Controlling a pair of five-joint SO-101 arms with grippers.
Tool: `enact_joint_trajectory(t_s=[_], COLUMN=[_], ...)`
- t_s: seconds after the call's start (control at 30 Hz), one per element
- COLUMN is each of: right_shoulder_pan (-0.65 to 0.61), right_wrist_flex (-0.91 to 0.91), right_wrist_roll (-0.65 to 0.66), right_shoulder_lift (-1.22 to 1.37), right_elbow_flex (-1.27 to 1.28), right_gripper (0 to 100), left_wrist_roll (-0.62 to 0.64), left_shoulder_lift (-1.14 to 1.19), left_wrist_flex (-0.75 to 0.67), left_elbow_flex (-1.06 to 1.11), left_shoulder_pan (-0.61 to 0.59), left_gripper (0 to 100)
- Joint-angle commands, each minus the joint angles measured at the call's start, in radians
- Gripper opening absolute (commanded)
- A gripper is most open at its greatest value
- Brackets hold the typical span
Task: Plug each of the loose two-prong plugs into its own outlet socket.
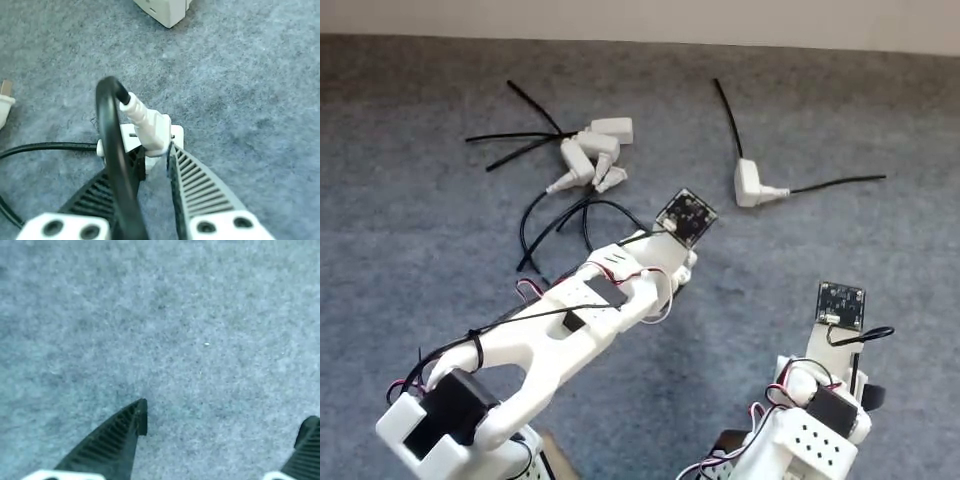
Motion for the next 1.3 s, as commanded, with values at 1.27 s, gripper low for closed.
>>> enact_joint_trajectory(t_s=[1.27], right_shoulder_pan=[-0.012], right_wrist_flex=[-0.03], right_wrist_roll=[0.003], right_shoulder_lift=[-0.005], right_elbow_flex=[0.031], right_gripper=[43.3], left_wrist_roll=[-0.161], left_shoulder_lift=[-0.012], left_wrist_flex=[0.305], left_elbow_flex=[-0.024], left_shoulder_pan=[0.035], left_gripper=[1])
